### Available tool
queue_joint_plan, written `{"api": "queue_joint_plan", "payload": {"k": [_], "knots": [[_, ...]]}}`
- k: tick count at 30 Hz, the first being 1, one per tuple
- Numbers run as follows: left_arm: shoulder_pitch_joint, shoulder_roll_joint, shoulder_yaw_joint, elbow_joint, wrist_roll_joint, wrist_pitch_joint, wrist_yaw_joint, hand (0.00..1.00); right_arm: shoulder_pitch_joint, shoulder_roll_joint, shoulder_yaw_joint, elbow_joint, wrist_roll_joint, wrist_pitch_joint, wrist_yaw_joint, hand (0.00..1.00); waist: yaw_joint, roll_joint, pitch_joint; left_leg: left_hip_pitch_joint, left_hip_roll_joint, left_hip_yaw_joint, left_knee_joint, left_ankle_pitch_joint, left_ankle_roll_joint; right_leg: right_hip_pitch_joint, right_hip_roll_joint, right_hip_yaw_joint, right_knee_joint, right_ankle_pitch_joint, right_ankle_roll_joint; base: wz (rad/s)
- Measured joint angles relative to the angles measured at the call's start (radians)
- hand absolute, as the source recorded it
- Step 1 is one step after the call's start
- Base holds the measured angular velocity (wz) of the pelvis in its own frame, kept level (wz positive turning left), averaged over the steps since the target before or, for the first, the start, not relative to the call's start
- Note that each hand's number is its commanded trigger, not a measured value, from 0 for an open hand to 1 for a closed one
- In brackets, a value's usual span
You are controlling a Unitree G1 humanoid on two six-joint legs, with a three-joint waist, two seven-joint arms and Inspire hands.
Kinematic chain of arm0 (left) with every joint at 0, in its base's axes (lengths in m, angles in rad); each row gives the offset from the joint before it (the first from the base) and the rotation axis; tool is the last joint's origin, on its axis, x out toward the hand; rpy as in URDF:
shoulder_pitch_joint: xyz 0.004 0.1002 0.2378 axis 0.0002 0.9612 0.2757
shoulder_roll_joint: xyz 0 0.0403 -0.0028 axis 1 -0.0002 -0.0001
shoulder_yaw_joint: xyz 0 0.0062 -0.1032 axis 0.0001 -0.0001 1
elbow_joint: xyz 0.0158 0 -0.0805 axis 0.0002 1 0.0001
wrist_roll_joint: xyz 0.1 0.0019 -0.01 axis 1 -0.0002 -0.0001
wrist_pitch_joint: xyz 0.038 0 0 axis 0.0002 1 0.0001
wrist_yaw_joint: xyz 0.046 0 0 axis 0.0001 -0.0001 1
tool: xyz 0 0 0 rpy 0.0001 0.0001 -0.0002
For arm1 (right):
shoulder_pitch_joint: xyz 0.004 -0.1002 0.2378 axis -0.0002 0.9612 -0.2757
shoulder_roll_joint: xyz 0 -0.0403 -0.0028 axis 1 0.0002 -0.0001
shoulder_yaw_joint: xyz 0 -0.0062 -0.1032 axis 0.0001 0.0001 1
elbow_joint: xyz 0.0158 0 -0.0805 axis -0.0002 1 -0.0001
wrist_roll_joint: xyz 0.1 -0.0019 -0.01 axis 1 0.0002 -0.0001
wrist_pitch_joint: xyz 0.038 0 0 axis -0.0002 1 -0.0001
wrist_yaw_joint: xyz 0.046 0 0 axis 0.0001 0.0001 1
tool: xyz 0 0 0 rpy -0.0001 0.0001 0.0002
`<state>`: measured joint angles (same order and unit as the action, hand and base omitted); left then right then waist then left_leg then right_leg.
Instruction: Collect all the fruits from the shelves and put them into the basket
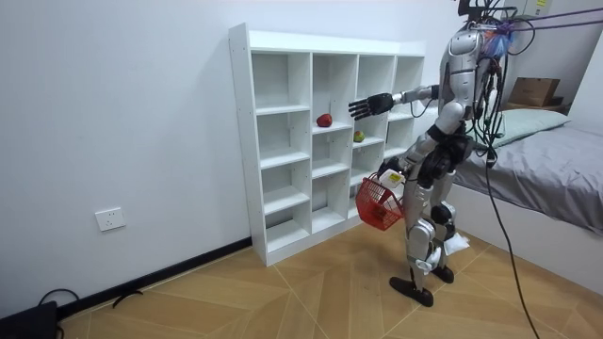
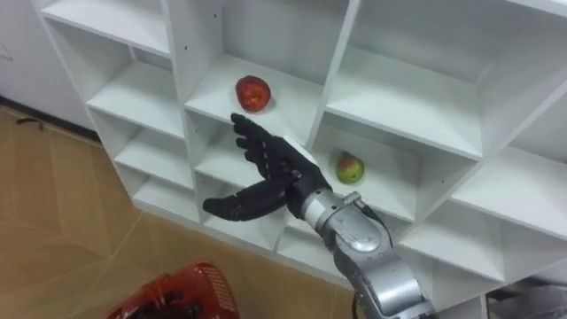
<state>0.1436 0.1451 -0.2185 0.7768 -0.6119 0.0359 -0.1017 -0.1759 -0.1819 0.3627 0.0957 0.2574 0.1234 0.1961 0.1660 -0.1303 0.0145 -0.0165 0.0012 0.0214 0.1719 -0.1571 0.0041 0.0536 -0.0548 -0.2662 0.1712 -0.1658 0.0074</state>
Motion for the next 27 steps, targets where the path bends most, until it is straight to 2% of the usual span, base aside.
{"api": "queue_joint_plan", "payload": {"k": [2,5,7,15,19,20,23,27], "knots": [[-0.007,-0.011,0.019,0.013,0.038,-0.001,-0.005,1.00,-0.042,0.023,-0.003,0.008,-0.096,0.000,-0.030,0.00,0.004,-0.001,-0.0004,-0.008,0.000,-0.007,0.005,0.001,-0.001,0.000,0.000,-0.014,0.000,0.000,0.000,0.17],[-0.019,-0.014,0.016,0.028,0.037,-0.001,-0.010,1.00,-0.108,0.056,0.007,0.062,-0.171,-0.001,-0.100,0.00,0.024,-0.001,0.0007,-0.008,0.002,-0.011,0.004,0.003,-0.004,-0.001,0.002,-0.020,-0.001,0.000,0.000,0.03],[-0.025,-0.015,0.017,0.028,0.036,-0.002,-0.010,1.00,-0.128,0.064,0.008,0.087,-0.204,-0.001,-0.144,0.00,0.033,-0.008,0.0037,-0.010,0.001,-0.018,0.005,0.003,-0.004,-0.001,0.002,-0.027,-0.001,0.000,0.000,0.12],[-0.053,-0.025,0.042,0.058,0.037,-0.012,-0.012,1.00,-0.254,0.066,0.006,0.129,-0.302,-0.001,-0.291,0.00,0.056,-0.025,0.0121,-0.064,0.002,-0.032,0.026,0.004,-0.006,-0.039,0.003,-0.042,-0.001,0.002,-0.003,0.06],[-0.067,-0.018,0.044,0.066,0.039,-0.014,-0.012,1.00,-0.333,0.065,0.006,0.200,-0.332,-0.001,-0.372,0.00,0.084,-0.051,0.0110,-0.076,0.002,-0.033,0.024,0.004,-0.006,-0.053,0.003,-0.047,-0.001,0.002,-0.003,0.00],[-0.072,-0.016,0.045,0.066,0.039,-0.014,-0.012,1.00,-0.351,0.064,0.006,0.215,-0.341,-0.001,-0.395,0.00,0.087,-0.059,0.0139,-0.081,0.002,-0.036,0.027,0.004,-0.006,-0.058,0.003,-0.051,-0.001,0.002,-0.003,0.06],[-0.075,-0.016,0.059,0.069,0.050,-0.016,-0.013,1.00,-0.373,0.065,0.006,0.252,-0.342,-0.003,-0.437,0.00,0.090,-0.069,0.0139,-0.098,0.000,-0.051,0.034,0.004,-0.006,-0.067,0.002,-0.063,-0.001,0.003,-0.004,0.15],[-0.076,-0.020,0.060,0.069,0.086,-0.027,-0.020,1.00,-0.376,0.064,0.006,0.269,-0.383,-0.003,-0.475,0.00,0.090,-0.070,0.0135,-0.109,-0.001,-0.056,0.034,0.004,-0.006,-0.075,0.002,-0.068,-0.002,0.003,-0.003,0.04]]}}
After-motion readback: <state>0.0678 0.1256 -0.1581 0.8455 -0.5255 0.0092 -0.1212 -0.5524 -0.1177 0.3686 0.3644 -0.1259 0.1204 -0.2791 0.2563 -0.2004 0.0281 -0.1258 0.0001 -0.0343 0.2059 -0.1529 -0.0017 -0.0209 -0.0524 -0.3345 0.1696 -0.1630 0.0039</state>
